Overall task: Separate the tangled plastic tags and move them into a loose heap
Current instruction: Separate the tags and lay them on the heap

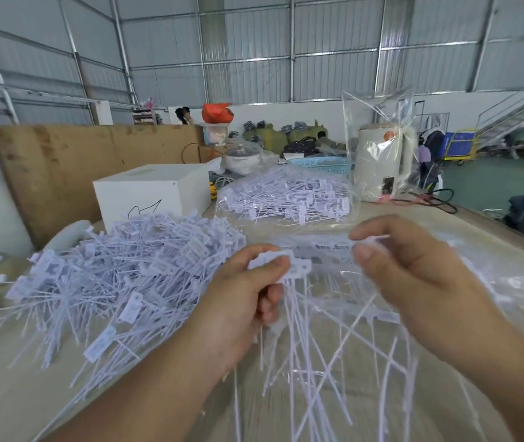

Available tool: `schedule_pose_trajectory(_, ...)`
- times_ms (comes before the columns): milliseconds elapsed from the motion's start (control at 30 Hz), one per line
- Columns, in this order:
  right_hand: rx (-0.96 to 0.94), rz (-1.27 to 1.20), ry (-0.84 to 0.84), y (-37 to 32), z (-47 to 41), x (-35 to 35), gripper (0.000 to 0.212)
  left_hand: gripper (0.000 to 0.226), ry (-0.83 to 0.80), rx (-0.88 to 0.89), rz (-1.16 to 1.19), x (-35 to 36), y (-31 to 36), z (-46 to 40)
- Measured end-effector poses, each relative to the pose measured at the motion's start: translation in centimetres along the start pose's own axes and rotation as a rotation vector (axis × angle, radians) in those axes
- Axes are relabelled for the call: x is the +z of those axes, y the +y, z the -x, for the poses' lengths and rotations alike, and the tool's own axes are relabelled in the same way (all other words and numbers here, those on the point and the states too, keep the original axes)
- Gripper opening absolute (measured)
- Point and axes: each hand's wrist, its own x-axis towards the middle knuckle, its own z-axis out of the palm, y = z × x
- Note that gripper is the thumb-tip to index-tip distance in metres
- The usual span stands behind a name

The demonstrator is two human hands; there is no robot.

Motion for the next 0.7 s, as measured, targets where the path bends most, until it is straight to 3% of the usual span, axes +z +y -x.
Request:
schedule_pose_trajectory(33, 0.011, 0.038, -0.125, 0.1, 0.2, 0.5, 0.032, 0.017, -0.052, 0.022, -0.035, 0.2, 0.1, 0.1)
schedule_pose_trajectory(100, -0.02, 0.138, -0.304, 0.6, 0.3, 1.5, 0.057, 0.017, -0.169, 0.068, -0.109, 0.7, 0.0, 0.6)
schedule_pose_trajectory(167, -0.045, 0.19, -0.391, 0.6, 0.3, 2.1, 0.072, 0.014, -0.222, 0.103, -0.194, 1.0, 0.0, 1.1)
schedule_pose_trajectory(233, -0.049, 0.194, -0.436, 0.4, 0.4, 2.1, 0.071, 0.018, -0.226, 0.108, -0.267, 1.0, 0.1, 1.4)
schedule_pose_trajectory(433, -0.062, 0.374, -0.467, -0.1, 1.3, 2.6, 0.083, 0.023, -0.256, 0.078, -0.409, 1.0, 0.3, 1.7)
schedule_pose_trajectory(567, 0.013, 0.305, -0.43, -0.3, 1.2, 2.4, 0.092, 0.027, -0.211, 0.132, -0.375, 1.1, 0.4, 1.4)
schedule_pose_trajectory(667, 0.029, 0.304, -0.391, -0.7, 0.7, 1.4, 0.085, 0.021, -0.169, 0.159, -0.259, 0.9, 0.5, 1.3)
schedule_pose_trajectory(700, 0.037, 0.318, -0.38, -0.9, 0.5, 1.0, 0.07, 0.022, -0.162, 0.165, -0.229, 0.9, 0.4, 1.2)
